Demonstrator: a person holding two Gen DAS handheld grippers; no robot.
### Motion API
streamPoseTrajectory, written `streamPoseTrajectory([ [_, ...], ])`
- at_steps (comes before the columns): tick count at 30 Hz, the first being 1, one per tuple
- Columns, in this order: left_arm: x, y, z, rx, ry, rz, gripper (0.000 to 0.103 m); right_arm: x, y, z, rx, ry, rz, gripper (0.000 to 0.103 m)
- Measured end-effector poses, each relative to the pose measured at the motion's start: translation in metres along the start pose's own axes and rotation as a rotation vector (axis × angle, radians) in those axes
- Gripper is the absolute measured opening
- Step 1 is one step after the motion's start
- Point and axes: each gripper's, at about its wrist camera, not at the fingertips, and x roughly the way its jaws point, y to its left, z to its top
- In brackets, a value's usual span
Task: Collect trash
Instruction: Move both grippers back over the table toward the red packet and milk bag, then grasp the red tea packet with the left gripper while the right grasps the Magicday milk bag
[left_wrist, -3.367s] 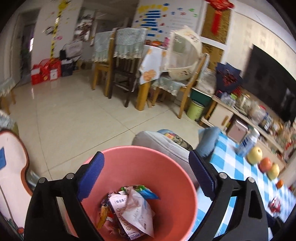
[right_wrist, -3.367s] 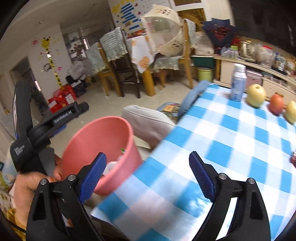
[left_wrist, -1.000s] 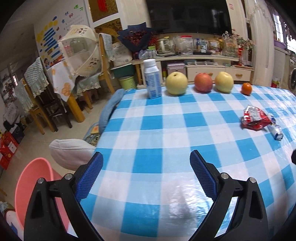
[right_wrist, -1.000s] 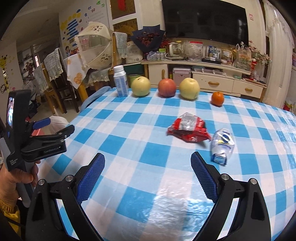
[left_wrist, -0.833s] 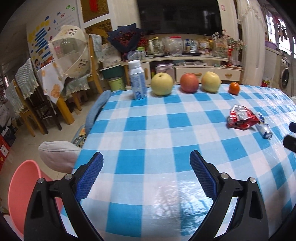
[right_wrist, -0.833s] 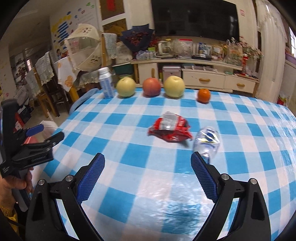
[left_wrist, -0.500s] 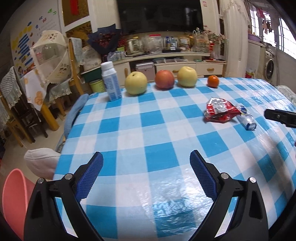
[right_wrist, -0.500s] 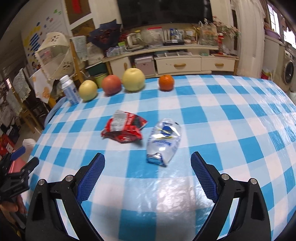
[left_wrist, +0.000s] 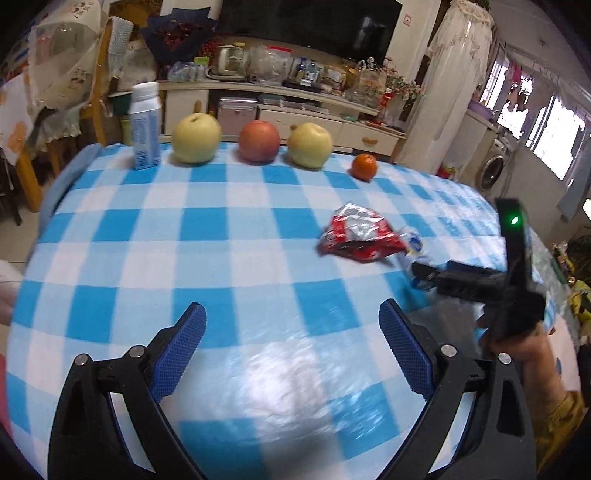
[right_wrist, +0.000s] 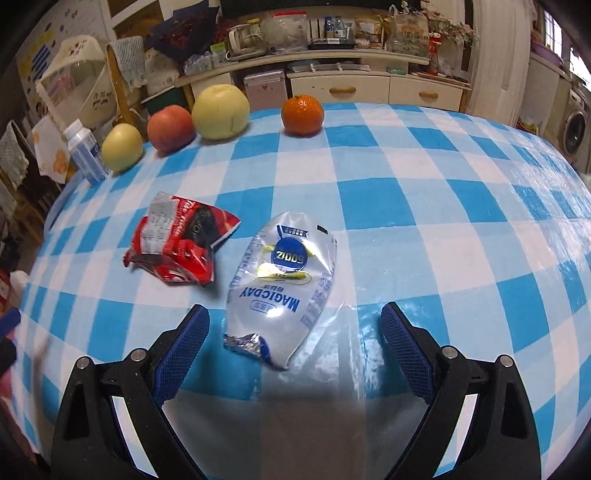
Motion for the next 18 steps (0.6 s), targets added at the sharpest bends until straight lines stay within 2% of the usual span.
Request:
streamPoseTrajectory([
  [4,0.028,-0.034,0.03,0.038,0.011,-0.067,0.095,0.007,-0.002,-0.001,-0.023,0.025,-0.019,0.093],
  [8,0.065,-0.067,0.056,0.078,0.054,-0.096,0.095,0.007,0.0,-0.001,-0.055,0.034,-0.026,0.093],
  [12,0.098,-0.089,0.072,0.128,0.101,-0.081,0.095,0.008,0.0,-0.001,-0.079,0.036,-0.025,0.093],
  [18,0.134,-0.095,0.082,0.134,0.164,-0.06,0.095,0.007,-0.005,0.001,-0.062,0.034,0.007,0.093],
])
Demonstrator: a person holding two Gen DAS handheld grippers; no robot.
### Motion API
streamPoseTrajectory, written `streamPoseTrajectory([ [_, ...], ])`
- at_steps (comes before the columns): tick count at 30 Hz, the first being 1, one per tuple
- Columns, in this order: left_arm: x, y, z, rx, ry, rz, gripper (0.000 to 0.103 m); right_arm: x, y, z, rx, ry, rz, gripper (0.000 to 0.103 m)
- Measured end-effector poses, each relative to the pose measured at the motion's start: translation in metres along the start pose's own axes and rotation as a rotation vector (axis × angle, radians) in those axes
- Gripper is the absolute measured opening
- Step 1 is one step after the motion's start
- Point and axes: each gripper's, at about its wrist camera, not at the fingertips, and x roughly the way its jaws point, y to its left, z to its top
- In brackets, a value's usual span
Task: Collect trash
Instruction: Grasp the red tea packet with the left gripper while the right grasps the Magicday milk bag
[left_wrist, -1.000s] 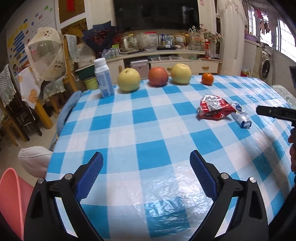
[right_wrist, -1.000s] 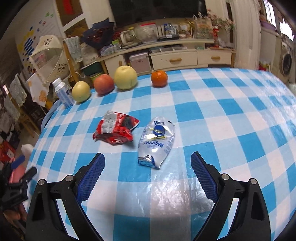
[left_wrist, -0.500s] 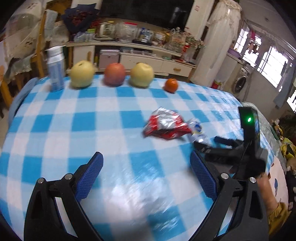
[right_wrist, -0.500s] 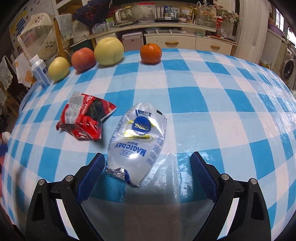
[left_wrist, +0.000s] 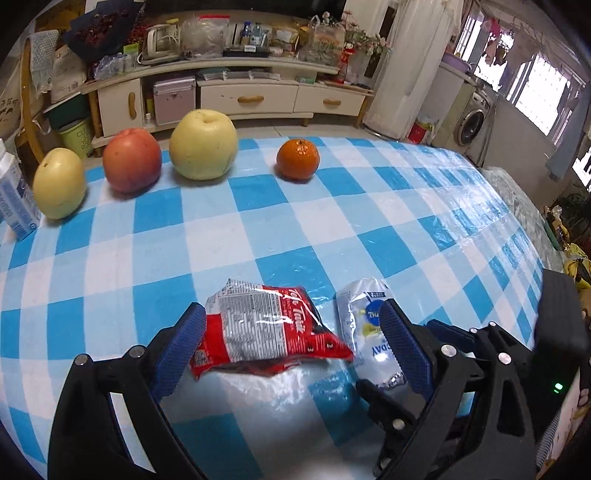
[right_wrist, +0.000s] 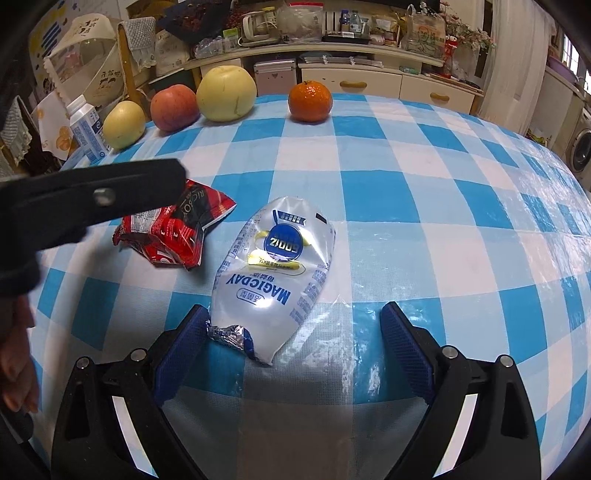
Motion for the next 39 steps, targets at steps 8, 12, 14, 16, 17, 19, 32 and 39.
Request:
streamPoseTrajectory([
  [8,0.016,0.005,0.003,0.017,0.003,0.053,0.095,-0.002,-0.002,0.0,0.012,0.002,0.018,0.093],
  [12,0.023,0.012,0.002,0.031,0.022,0.101,0.095,-0.002,0.001,0.001,0.014,0.002,0.038,0.093],
  [14,0.028,0.017,-0.001,0.026,0.055,0.101,0.095,-0.002,0.003,0.001,0.008,0.003,0.041,0.093],
  [16,0.031,0.02,-0.005,0.041,0.068,0.114,0.095,-0.001,0.005,0.001,0.001,0.003,0.035,0.093],
  [17,0.033,0.021,-0.007,0.053,0.073,0.117,0.095,-0.001,0.005,0.001,0.001,0.002,0.034,0.093],
  [19,0.033,0.022,-0.009,0.059,0.07,0.109,0.095,0.0,0.006,0.002,0.0,0.001,0.032,0.093],
  [32,0.019,0.023,-0.024,0.019,0.02,0.1,0.084,0.004,0.011,0.004,-0.018,-0.023,0.006,0.093],
  [39,0.0,0.033,-0.045,-0.049,-0.015,0.091,0.082,0.002,0.005,0.005,-0.001,-0.045,-0.016,0.072],
])
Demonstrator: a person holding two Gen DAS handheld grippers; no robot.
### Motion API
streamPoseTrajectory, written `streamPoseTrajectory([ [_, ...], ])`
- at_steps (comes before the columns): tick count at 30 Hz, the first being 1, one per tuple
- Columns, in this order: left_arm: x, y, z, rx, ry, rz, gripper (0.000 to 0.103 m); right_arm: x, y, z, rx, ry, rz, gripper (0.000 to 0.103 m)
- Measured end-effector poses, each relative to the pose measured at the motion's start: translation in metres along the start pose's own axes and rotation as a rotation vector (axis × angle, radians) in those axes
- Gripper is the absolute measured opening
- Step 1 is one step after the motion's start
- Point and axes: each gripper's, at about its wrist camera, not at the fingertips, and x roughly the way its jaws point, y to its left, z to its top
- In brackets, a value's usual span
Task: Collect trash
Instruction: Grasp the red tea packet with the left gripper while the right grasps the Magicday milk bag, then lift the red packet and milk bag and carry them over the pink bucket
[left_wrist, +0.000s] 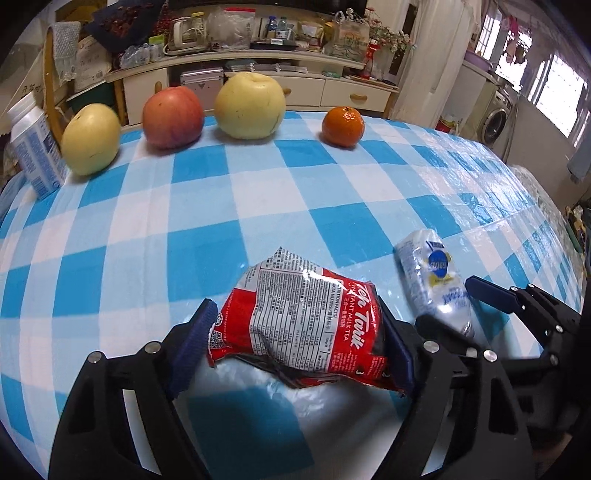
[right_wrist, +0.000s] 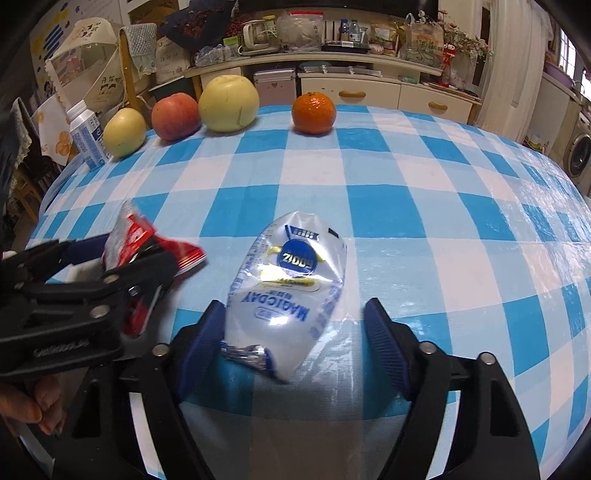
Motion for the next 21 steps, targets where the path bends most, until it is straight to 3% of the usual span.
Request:
streamPoseTrajectory([
  [4,-0.012,0.008,-0.014,-0.014,-0.012,0.012,0.082,-0.002,0.0,-0.001,-0.009,-0.01,-0.021,0.057],
  [11,-0.037,0.024,-0.04,-0.054,-0.032,0.011,0.082,-0.003,-0.003,-0.001,0.007,-0.013,0.017,0.057],
  [21,-0.091,0.044,-0.076,-0.082,-0.087,0.056,0.082,-0.011,0.003,-0.004,0.019,-0.003,0.161,0.057],
])
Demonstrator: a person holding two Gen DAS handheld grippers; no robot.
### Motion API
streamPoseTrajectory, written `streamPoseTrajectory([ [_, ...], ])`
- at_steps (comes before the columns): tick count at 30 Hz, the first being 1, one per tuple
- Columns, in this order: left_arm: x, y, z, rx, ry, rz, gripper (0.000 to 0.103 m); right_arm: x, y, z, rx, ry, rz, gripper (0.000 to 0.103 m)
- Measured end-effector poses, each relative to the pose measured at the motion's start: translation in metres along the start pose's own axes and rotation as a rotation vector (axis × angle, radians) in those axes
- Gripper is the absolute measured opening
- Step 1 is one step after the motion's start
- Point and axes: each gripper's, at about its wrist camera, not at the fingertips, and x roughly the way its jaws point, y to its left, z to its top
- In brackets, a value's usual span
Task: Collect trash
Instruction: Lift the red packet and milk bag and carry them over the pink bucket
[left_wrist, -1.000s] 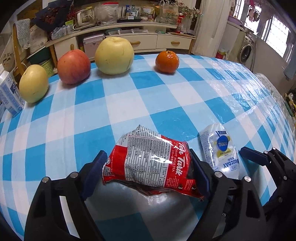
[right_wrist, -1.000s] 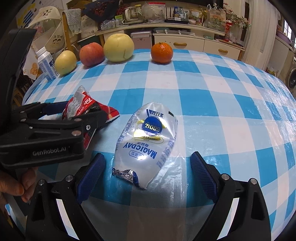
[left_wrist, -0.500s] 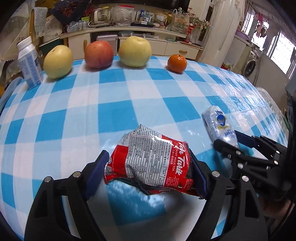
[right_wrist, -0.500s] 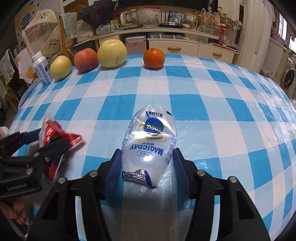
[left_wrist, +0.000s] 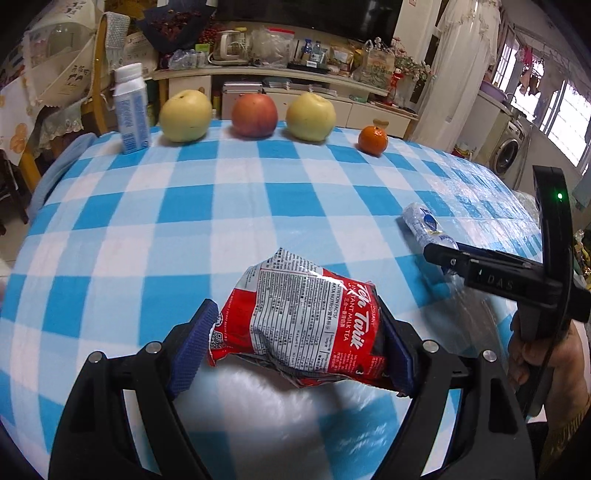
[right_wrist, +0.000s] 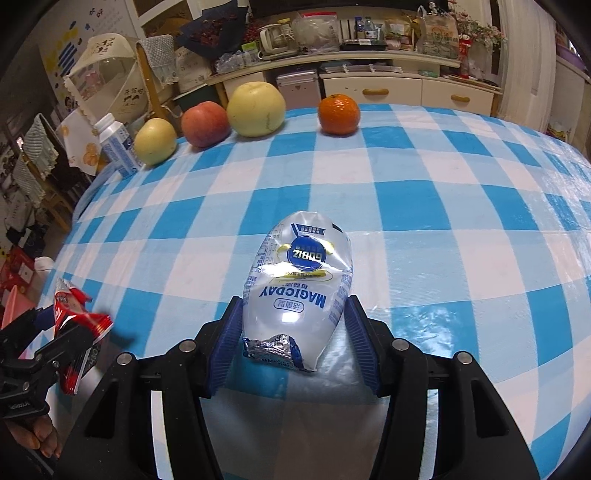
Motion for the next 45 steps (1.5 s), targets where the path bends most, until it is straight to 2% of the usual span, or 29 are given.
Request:
streamPoseTrajectory([
  [6,-0.032,0.017,-0.015,-0.012,-0.032,0.06,0.082,-0.008,0.012,-0.005,-0.014,-0.008,0.043,0.057],
  [13,-0.061,0.045,-0.027,-0.082,-0.055,0.136,0.082,-0.016,0.032,-0.013,-0.061,-0.011,0.059,0.057],
  [23,-0.087,0.094,-0.032,-0.156,-0.103,0.249,0.082,-0.031,0.074,-0.027,-0.162,-0.04,0.064,0.057],
  [26,-0.093,0.107,-0.033,-0.167,-0.11,0.299,0.082,-0.034,0.085,-0.03,-0.172,-0.038,0.086,0.057],
  [29,-0.099,0.119,-0.034,-0.188,-0.118,0.316,0.082,-0.034,0.097,-0.033,-0.186,-0.033,0.107,0.057],
  [35,-0.114,0.141,-0.034,-0.223,-0.141,0.357,0.083,-0.035,0.136,-0.043,-0.243,-0.023,0.149,0.057],
  [45,-0.14,0.177,-0.036,-0.257,-0.17,0.491,0.083,-0.041,0.208,-0.052,-0.332,-0.012,0.243,0.057],
])
